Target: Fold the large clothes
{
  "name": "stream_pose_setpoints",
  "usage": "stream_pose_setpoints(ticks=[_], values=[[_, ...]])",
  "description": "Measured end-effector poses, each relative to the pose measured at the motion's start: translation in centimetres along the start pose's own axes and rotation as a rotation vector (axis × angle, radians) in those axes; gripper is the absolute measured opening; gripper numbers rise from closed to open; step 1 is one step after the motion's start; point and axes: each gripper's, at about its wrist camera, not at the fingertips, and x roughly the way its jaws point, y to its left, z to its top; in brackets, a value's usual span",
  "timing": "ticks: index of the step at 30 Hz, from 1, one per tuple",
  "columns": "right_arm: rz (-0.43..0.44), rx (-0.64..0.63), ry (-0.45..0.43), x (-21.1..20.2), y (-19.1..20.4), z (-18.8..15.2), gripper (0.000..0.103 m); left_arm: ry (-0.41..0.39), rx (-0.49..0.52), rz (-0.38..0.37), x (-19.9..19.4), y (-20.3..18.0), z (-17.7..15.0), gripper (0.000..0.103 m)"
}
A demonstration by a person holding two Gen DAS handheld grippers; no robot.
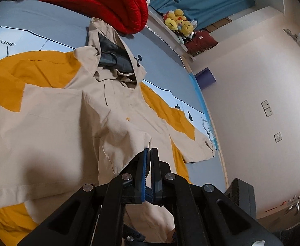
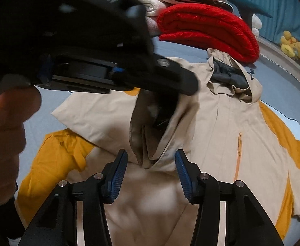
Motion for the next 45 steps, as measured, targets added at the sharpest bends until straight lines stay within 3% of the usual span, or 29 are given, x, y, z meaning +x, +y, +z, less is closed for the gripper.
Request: stream_pose_setpoints(ticks=[2, 5, 9, 12, 13, 16, 20, 24, 28, 32, 34, 39, 43, 45], values=[[-0.047, -0.012, -0.012, -0.2, 0.0, 0.0, 0.048, 0.001, -0.004, 0.009, -0.1, 0.0, 0.1, 0.002], [-0.112, 0.046, -0.029, -0.6, -1.6, 0.2, 0.014, -0.031, -0.028, 0.001, -1.4, 0.9, 0.7, 0.002], [-0.090, 0.306, -0.083, -2.2, -7.8, 0.5, 0.009, -0.144, -0.084, 0.022, -5.0, 2.8, 2.0, 0.002], [-0.125, 0.473, -0.119, -3.7, -12.9, 0.0, 0.008, -0.242, -0.124, 0.168, -7.6, 4.7, 2.8, 0.002], [-0.135, 0.521, -0.124, -3.9, -14.4, -0.3, 0.008, -0.265, -0.128, 0.251, -8.2, 5.3, 3.0, 0.002], [-0.171, 0.689, -0.112, -4.6, -19.9, -2.2, 0.007, -0.275, -0.140, 0.450, -9.0, 6.8, 3.1, 0.002], [-0.240, 0.834, -0.101, -5.6, -25.3, -4.6, 0.007, -0.209, -0.199, 0.517, -8.0, 8.9, 2.8, 0.002], [-0.265, 0.910, -0.087, -6.1, -28.7, -6.0, 0.007, -0.120, -0.175, 0.555, -5.7, 9.5, 2.0, 0.007], [-0.262, 0.957, -0.061, -5.7, -30.4, -7.1, 0.009, 0.014, -0.150, 0.611, -2.4, 10.6, 1.1, 0.010], [-0.358, 1.019, -0.030, -5.8, -31.8, -8.8, 0.014, 0.134, -0.188, 0.712, -0.1, 13.4, -0.6, 0.012], [-0.368, 1.051, -0.041, -6.2, -32.4, -9.3, 0.017, 0.150, -0.210, 0.727, 0.1, 14.1, -1.1, 0.012], [-0.272, 1.041, -0.046, -5.5, -32.7, -9.1, 0.025, 0.109, -0.170, 0.704, -0.3, 12.4, -0.9, 0.016], [-0.123, 1.054, 0.054, -2.5, -32.6, -9.6, 0.031, 0.167, -0.175, 0.740, 0.8, 13.6, -2.0, 0.019], [-0.145, 1.065, 0.134, -1.3, -32.6, -10.5, 0.031, 0.168, -0.170, 0.745, 0.8, 13.5, -2.0, 0.019]])
